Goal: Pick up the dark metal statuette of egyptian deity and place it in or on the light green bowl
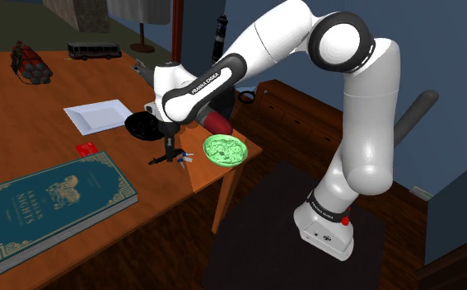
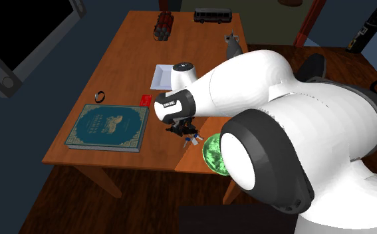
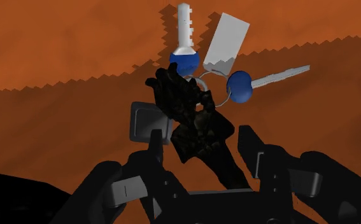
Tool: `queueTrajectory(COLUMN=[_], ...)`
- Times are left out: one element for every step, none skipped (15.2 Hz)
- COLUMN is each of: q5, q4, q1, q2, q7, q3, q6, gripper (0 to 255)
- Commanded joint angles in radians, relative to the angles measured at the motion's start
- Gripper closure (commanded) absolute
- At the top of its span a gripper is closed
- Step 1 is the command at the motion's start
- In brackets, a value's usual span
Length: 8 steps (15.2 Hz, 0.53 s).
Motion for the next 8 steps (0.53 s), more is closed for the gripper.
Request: queueTrajectory(q5=[0.000,0.000,0.000,0.000,0.000,0.000,0.000,0.000], q4=[0.000,0.000,-0.001,0.001,0.004,0.006,0.004,0.004], q1=[0.000,0.000,0.000,0.001,0.000,0.000,0.000,-0.001], q2=[0.000,0.000,0.000,0.002,0.004,0.005,0.004,0.003], q7=[0.000,0.000,0.000,0.001,0.000,0.000,0.000,-0.001], q3=[0.000,0.000,0.000,0.000,0.000,0.000,0.000,0.000], q6=[0.000,0.000,0.000,0.001,0.000,-0.001,0.000,0.000], gripper=[255,255,255,255,255,255,255,255])
